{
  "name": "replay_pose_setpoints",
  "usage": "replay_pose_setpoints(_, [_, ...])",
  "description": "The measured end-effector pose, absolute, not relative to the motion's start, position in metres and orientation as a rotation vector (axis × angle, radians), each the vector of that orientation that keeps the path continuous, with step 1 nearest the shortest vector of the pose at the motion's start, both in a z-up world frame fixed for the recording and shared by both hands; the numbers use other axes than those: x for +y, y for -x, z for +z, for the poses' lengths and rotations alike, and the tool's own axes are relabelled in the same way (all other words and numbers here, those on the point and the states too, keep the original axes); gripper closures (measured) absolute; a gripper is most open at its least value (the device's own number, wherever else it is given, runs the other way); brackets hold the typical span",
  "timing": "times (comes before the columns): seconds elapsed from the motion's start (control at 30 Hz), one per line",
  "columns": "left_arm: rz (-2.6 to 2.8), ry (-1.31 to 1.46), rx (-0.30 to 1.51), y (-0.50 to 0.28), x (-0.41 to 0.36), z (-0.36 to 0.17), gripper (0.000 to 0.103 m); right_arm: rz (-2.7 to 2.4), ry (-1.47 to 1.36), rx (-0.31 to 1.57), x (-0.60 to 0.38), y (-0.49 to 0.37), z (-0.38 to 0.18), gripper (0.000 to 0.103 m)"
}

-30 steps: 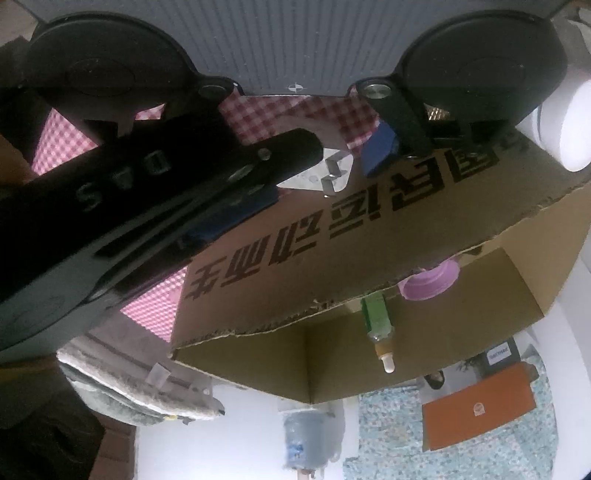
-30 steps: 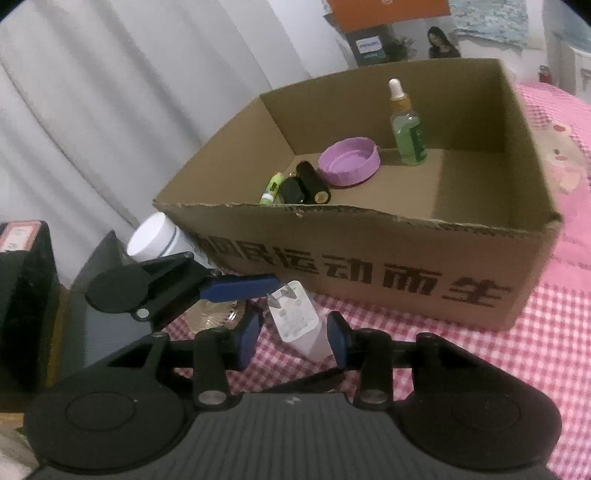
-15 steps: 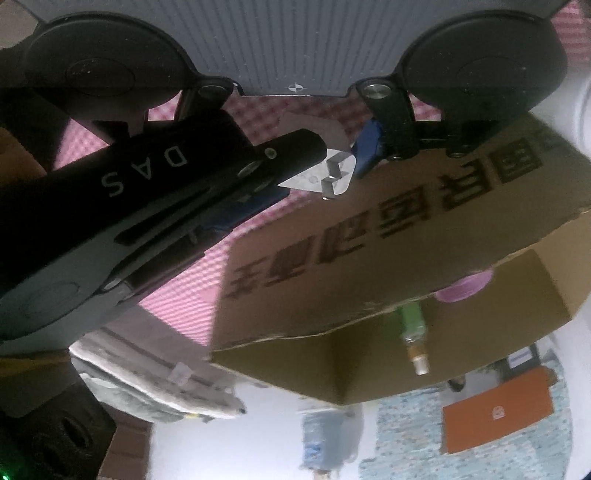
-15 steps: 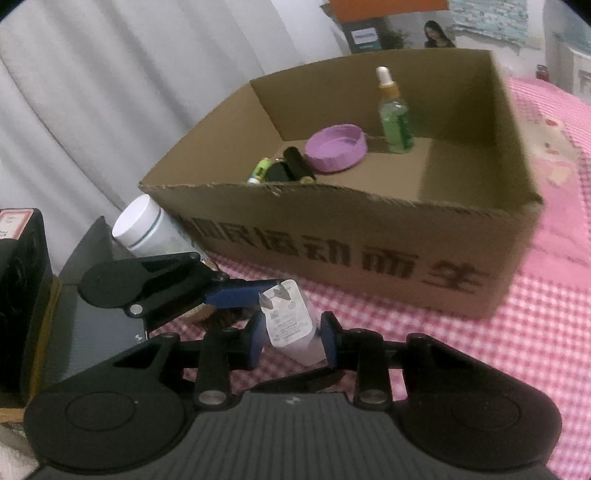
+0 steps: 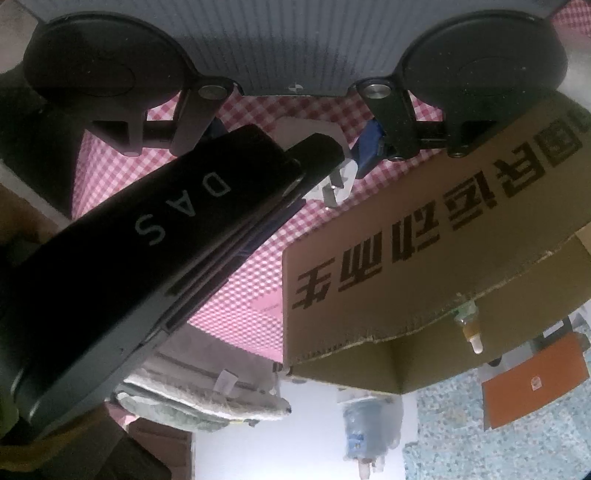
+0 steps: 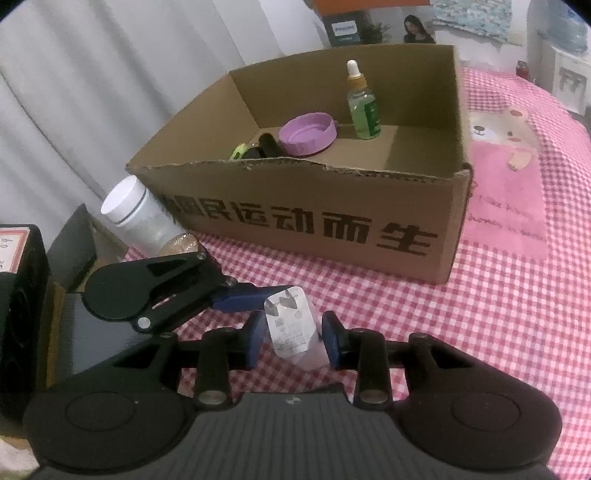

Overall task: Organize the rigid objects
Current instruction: 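Close the right tool on the white charger and lift it, then carry the white charger into the box and open the right tool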

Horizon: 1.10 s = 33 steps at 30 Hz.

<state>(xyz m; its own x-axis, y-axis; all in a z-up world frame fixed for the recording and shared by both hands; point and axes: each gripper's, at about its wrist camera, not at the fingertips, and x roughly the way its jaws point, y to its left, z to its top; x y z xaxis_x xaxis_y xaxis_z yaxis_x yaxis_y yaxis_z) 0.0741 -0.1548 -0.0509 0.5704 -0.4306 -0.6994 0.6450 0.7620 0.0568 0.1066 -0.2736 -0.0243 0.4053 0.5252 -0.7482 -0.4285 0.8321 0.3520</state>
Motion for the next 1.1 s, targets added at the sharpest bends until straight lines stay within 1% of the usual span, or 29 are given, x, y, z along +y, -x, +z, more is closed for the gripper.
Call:
replay_pose_setpoints(0.27, [-0.633, -0.338, 0.722, -0.080, -0.160, -0.062, 0.036, 0.620, -0.075, 1.012, -0.265, -0.114, -0.029, 0.066])
replay_pose_setpoints(0.37, [-0.629, -0.340, 0.710, -0.080, -0.160, -0.062, 0.038, 0.622, -0.069, 1.015, -0.264, -0.115, -0.029, 0.067])
replay_pose_setpoints(0.43, [-0.626, -0.341, 0.706, -0.079, -0.160, -0.062, 0.045, 0.620, -0.065, 1.014, -0.264, -0.115, -0.029, 0.067])
replay_pose_setpoints(0.47, [-0.626, -0.336, 0.705, -0.079, -0.159, -0.061, 0.046, 0.619, -0.061, 1.013, -0.264, -0.115, -0.029, 0.068])
replay_pose_setpoints(0.6, [-0.622, -0.328, 0.690, -0.077, -0.157, -0.058, 0.057, 0.616, -0.049, 1.008, -0.263, -0.114, -0.027, 0.070])
replay_pose_setpoints(0.83, [-0.624, -0.319, 0.658, -0.069, -0.155, -0.044, 0.057, 0.611, -0.040, 0.988, -0.264, -0.106, -0.016, 0.072])
replay_pose_setpoints(0.97, [-0.614, -0.312, 0.608, -0.060, -0.149, -0.019, 0.057, 0.621, -0.031, 0.955, -0.263, -0.096, 0.006, 0.072])
replay_pose_setpoints(1.1, [-0.588, -0.322, 0.509, -0.056, -0.146, 0.018, 0.057, 0.653, -0.008, 0.897, -0.260, -0.089, 0.040, 0.073])
